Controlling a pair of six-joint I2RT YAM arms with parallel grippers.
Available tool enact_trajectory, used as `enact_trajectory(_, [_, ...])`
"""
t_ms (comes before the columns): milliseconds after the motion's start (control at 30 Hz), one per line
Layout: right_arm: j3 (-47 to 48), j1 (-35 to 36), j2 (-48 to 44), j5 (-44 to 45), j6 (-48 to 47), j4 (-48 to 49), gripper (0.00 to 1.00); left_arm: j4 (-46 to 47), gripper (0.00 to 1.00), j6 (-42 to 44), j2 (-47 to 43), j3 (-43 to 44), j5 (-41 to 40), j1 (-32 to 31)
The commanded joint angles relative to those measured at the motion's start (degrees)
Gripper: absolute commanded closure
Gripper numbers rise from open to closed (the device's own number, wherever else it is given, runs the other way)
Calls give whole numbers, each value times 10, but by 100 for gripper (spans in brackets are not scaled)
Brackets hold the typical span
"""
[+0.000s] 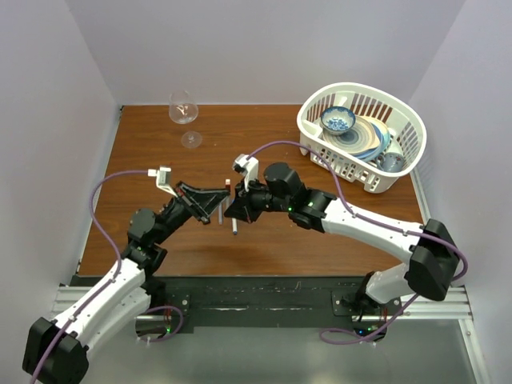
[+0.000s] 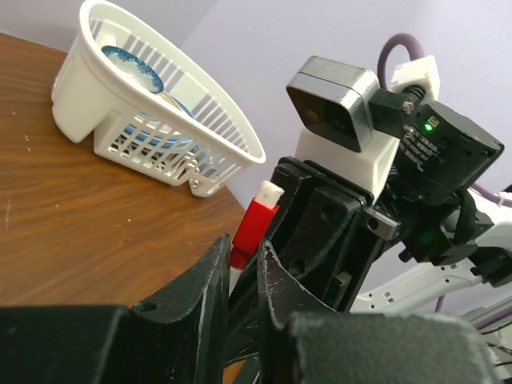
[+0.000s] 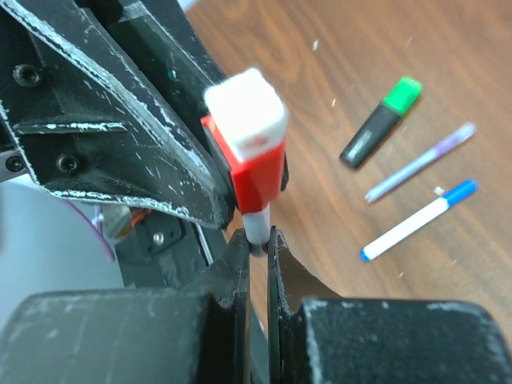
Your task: Insert the pens into the pen caps
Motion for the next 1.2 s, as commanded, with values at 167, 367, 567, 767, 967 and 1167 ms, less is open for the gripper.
enact_trajectory(167, [-38,-39,-124,47,-19,202,100,-209,100,91,32,129,112,-34])
enact_trajectory(367, [-70,-38,-151,16,-19,175,100,-232,94,107,47,223,90,-34])
enact_trajectory(567, [-94,-37,-165,-10,-20,151,100,-241,59,128,69,284,87,-34])
enact_trajectory(767, [-103,-38,-175,-24,-19,141,100,-220,42,136,81,301,102,-34])
enact_trajectory(967, [-98,-38,-159,-44,-12,140,100,-177,30,139,110,303,157,-34])
enact_trajectory(1167, [-99,-33,-149,-55,-5,144,100,-171,30,151,124,306,154,-34])
